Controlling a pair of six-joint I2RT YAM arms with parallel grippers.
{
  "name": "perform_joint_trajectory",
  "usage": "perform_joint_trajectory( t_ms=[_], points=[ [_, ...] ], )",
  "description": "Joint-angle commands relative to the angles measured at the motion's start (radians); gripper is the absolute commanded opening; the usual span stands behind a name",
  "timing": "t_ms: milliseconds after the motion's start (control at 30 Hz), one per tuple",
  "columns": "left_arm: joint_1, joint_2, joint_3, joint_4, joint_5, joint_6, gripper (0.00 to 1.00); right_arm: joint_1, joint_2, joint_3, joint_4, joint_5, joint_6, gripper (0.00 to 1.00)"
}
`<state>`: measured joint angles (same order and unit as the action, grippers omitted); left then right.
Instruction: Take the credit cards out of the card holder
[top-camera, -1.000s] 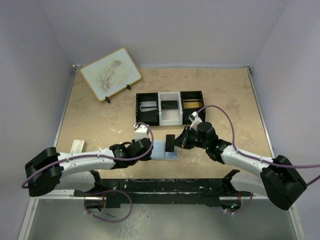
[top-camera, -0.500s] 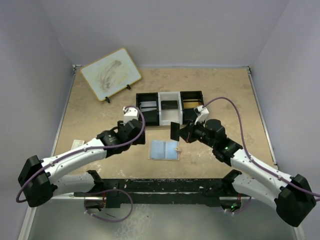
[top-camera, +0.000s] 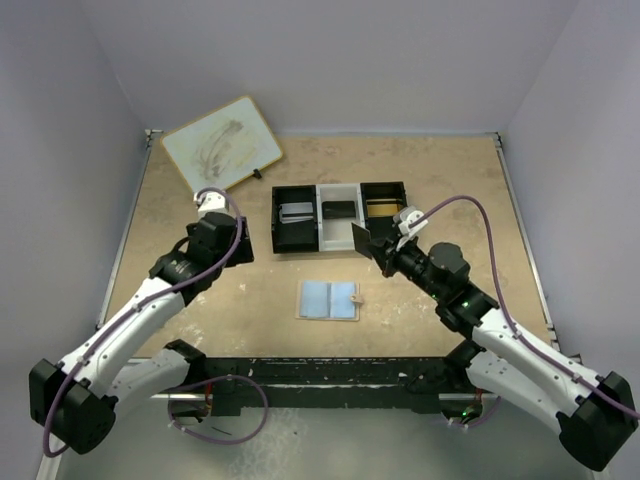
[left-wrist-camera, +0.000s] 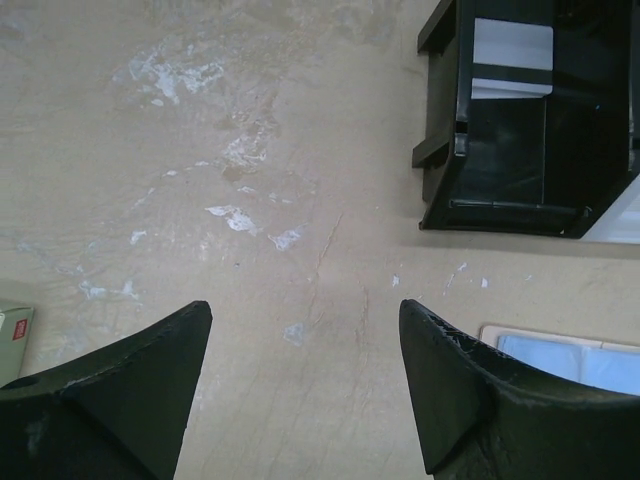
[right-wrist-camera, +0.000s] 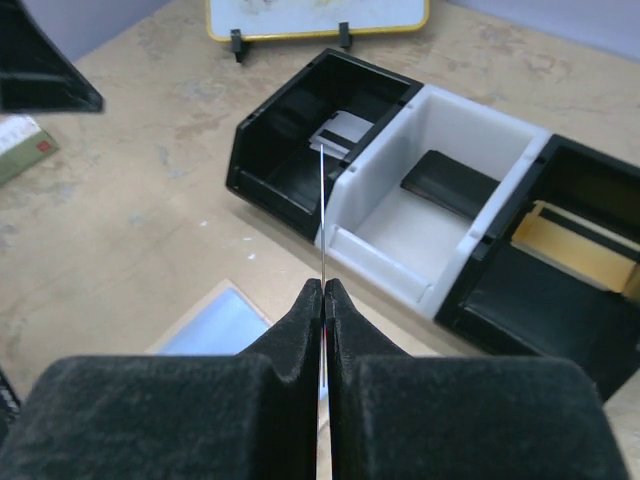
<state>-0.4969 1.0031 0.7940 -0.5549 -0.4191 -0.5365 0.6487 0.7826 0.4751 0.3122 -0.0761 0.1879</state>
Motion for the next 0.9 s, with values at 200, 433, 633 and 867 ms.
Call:
perform_joint_trajectory(
  t_ms=[200,433,633,867],
  points=[
    [0.004,-0.144,-0.005,0.015,-0.147,0.056,0.74,0.000,0.184,0.212,-0.094,0.136,-0.385,0.00],
    [0.004,-0.156,0.005,-0.015,-0.209,0.054,0.74,-0.003,0.402,0.331,-0.117,0.108,-0.593,0.00],
    [0.004,-0.155,0.005,-0.023,-0.230,0.052,0.74,-0.004,0.610,0.462,-0.129,0.098,-0.688,0.00],
    [0.004,-0.149,0.005,-0.028,-0.233,0.051,0.74,-0.007,0.777,0.575,-0.101,0.145,-0.782,0.00]
  ],
)
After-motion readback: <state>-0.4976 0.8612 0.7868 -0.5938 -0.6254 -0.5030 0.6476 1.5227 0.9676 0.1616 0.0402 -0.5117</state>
